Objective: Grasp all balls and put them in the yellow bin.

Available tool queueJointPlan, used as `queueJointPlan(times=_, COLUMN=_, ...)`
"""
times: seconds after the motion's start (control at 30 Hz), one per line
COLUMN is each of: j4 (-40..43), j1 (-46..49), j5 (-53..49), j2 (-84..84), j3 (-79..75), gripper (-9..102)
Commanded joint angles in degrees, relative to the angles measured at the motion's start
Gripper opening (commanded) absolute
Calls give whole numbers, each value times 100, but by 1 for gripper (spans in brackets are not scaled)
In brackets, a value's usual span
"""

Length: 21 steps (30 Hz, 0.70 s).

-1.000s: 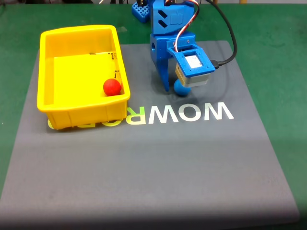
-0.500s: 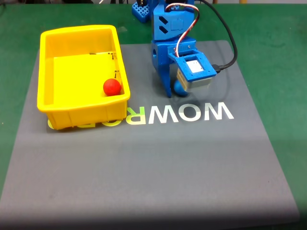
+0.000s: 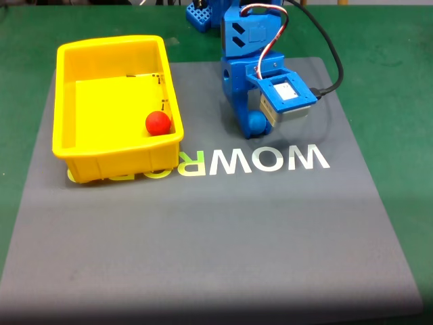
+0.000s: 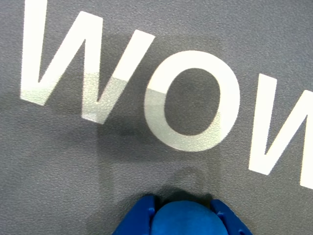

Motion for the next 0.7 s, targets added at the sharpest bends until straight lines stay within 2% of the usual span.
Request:
queueJointPlan(times=0.0, j4=-53, j1=123, j5=9, j2=105, j3=-149, gripper=0)
queueJointPlan(times=0.27, j4=-62, j1=132, j5=18, j2=334, j3=-149, gripper=0)
queueJointPlan(times=0.67, j4=-88, j1=141, j5=-70, j2=1538, j3=-650, gripper=0)
